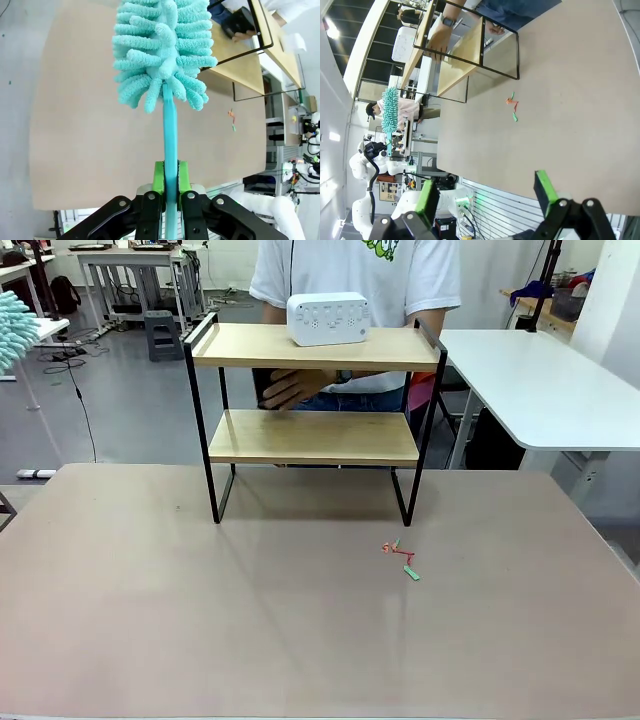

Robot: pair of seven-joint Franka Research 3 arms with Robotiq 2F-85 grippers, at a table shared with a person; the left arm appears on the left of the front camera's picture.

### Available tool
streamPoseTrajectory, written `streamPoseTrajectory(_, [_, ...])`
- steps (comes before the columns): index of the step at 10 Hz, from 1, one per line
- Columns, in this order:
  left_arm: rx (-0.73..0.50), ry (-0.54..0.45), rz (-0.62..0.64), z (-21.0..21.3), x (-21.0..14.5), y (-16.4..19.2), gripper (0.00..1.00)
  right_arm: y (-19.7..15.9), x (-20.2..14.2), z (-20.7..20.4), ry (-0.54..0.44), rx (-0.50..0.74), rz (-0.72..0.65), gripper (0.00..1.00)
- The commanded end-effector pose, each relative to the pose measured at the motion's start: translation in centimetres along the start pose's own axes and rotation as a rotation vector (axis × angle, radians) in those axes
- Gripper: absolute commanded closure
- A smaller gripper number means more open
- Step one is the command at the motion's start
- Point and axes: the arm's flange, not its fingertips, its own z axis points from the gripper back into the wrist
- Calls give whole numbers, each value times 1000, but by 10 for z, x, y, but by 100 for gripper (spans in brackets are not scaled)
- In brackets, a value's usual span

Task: Clean the shelf.
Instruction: Hand the Duster back to the human.

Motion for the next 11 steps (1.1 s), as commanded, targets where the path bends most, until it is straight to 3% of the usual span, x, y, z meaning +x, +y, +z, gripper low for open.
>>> streamPoseTrajectory(1, [8,-8,-19,-1,0,2,88,1,2,0,-15,21,25,0])
streamPoseTrajectory(5, [0,1,0,0,0,0,88,1,2,0,-15,21,25,0])
streamPoseTrajectory(6, [-36,82,-185,-7,4,-33,88,0,0,0,0,0,0,0])
streamPoseTrajectory(7, [-140,137,-335,-8,10,-70,88,43,22,-8,-16,-68,87,0])
streamPoseTrajectory(9, [-227,262,-701,-8,-1,-147,88,139,55,-43,7,67,293,0])
streamPoseTrajectory(11, [-336,529,-983,-29,-18,-186,88,185,50,-98,31,138,357,0])
